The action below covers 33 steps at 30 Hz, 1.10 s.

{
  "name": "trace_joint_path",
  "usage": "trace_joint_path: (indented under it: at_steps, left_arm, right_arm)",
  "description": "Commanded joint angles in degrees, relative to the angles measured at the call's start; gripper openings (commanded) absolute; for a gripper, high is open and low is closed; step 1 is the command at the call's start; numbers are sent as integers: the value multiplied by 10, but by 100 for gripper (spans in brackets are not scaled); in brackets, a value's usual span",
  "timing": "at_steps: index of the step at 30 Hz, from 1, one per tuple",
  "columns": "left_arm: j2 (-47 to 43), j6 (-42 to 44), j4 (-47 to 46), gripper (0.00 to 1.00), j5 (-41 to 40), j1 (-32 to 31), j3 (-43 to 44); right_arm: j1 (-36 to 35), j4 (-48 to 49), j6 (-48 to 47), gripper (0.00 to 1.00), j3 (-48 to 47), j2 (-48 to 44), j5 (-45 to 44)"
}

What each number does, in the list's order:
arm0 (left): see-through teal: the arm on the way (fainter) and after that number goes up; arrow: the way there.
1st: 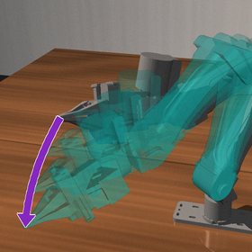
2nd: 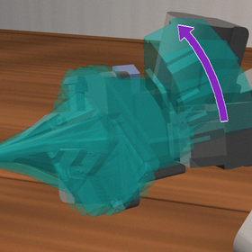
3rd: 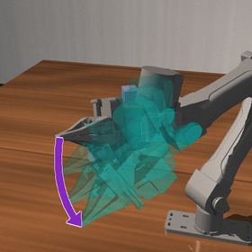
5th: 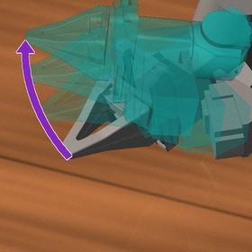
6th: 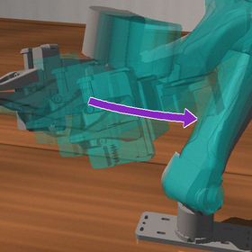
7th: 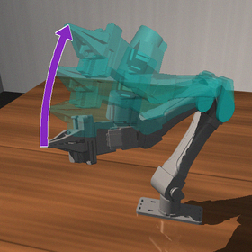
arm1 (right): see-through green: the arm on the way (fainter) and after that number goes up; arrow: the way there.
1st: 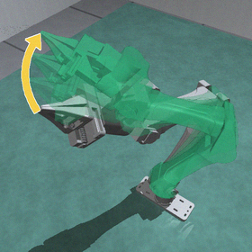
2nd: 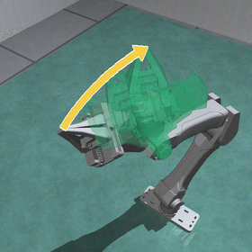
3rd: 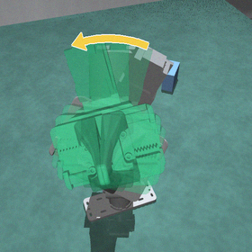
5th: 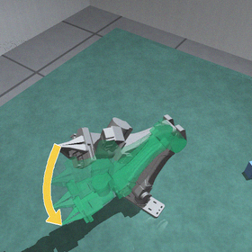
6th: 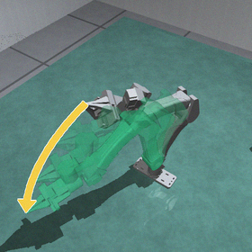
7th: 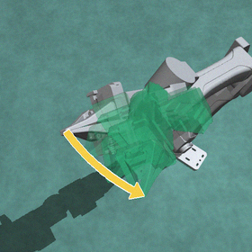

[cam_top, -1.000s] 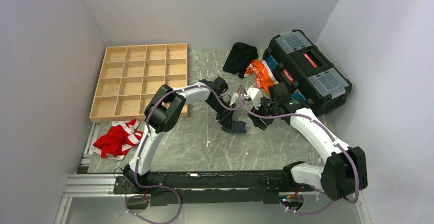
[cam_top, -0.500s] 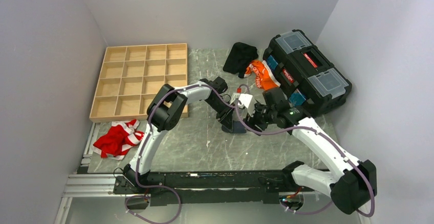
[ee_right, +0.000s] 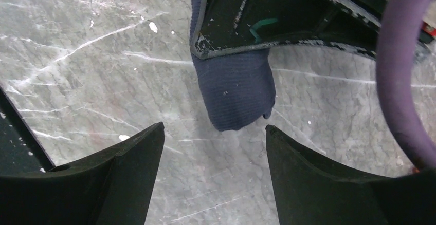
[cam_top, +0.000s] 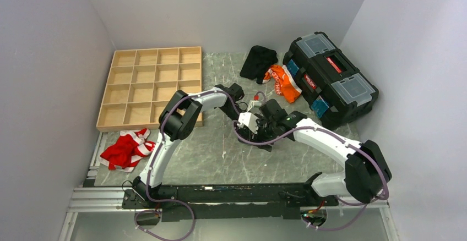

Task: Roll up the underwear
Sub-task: Pick up the underwear from the center of the board.

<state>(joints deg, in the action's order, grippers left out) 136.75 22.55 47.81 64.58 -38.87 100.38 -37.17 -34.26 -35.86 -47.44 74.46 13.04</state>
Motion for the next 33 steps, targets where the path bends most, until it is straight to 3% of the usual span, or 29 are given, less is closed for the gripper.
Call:
trace_joint_path:
  at_steps: [1,22,27,33]
  left_arm:
    - [41,28,12,0,-119,-8,-14]
    - [49,42,29,0,-109,-10,-4]
    - [49,47,33,0,-104,-10,-5]
    - [50,51,38,0,-98,-10,-4]
  right_arm:
    - [-20,45,-22,76,-29,26,-42]
    - [-54,102,-45,76,-36,150,-76]
    - [-56,103,-48,67,-31,173,-73]
    - [-55,95,-48,48,-34,199,-66]
